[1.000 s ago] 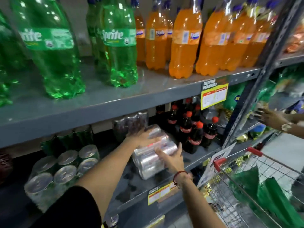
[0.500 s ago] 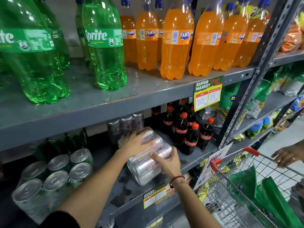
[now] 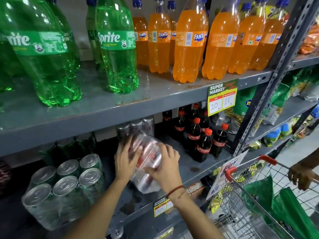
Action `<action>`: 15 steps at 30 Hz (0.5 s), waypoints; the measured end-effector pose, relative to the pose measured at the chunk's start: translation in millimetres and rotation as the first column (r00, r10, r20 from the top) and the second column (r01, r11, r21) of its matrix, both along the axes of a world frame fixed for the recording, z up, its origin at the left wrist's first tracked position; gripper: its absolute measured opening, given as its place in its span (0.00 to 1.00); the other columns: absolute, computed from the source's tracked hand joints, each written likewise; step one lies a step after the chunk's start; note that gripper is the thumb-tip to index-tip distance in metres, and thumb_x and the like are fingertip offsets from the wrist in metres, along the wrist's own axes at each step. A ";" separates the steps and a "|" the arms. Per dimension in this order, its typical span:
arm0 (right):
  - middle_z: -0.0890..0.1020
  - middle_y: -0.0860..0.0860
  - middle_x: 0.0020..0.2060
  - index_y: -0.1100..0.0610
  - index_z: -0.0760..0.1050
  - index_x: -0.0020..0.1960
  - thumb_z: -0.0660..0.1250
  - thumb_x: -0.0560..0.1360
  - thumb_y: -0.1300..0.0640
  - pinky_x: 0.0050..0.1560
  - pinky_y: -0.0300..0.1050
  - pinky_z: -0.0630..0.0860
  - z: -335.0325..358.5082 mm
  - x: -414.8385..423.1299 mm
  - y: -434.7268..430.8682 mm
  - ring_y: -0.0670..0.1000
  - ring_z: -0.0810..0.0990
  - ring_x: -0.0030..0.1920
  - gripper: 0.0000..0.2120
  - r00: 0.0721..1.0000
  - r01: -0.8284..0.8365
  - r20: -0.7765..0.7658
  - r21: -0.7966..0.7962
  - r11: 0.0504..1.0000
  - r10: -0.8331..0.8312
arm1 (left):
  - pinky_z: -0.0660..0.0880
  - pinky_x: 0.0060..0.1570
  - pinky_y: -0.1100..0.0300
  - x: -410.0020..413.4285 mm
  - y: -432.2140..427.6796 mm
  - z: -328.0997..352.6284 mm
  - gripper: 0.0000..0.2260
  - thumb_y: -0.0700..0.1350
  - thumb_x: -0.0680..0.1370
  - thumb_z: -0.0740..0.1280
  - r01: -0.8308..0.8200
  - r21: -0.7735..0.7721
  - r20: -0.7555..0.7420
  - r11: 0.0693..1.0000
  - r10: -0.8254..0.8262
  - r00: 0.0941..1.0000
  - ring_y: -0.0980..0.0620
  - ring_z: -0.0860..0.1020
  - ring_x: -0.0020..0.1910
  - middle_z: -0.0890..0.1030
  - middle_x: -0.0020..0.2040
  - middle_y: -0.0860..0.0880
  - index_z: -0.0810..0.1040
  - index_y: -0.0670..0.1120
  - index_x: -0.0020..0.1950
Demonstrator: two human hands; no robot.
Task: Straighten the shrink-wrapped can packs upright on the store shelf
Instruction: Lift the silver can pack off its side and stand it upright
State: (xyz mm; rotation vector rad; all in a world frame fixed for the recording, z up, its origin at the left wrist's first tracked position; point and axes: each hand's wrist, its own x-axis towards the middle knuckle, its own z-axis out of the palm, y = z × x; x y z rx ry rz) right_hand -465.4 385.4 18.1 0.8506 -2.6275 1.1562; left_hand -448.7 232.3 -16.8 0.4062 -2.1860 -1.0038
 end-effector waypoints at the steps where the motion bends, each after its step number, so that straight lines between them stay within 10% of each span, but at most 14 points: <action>1: 0.69 0.49 0.65 0.52 0.61 0.71 0.75 0.65 0.49 0.63 0.35 0.58 -2.3 6.4 -2.2 0.52 0.62 0.64 0.39 0.999 -0.006 -0.052 0.015 1.000 0.007 | 0.66 0.67 0.44 5.0 -1.4 -5.5 0.41 0.72 0.71 0.50 -0.013 0.002 -0.022 1.000 0.013 1.000 0.39 0.70 0.66 0.71 0.68 0.37 0.67 0.43 0.71; 9: 0.72 0.53 0.68 0.55 0.65 0.71 0.74 0.67 0.50 0.66 0.58 0.69 -15.7 36.3 -9.1 0.58 0.67 0.70 0.36 0.980 -0.001 -0.197 0.090 0.996 0.019 | 0.49 0.69 0.61 17.8 -10.8 -30.9 0.34 0.65 0.76 0.46 -0.041 0.068 0.009 0.997 0.041 0.999 0.59 0.55 0.70 0.60 0.76 0.46 0.54 0.47 0.76; 15: 0.82 0.48 0.54 0.51 0.71 0.61 0.76 0.62 0.45 0.45 0.47 0.76 -37.4 54.5 -13.3 0.51 0.75 0.55 0.31 0.798 0.054 -0.602 0.136 0.989 0.039 | 0.52 0.74 0.52 17.8 -2.3 -59.9 0.20 0.47 0.83 0.48 0.003 0.631 -0.130 0.776 0.101 0.986 0.46 0.57 0.75 0.59 0.76 0.42 0.57 0.43 0.75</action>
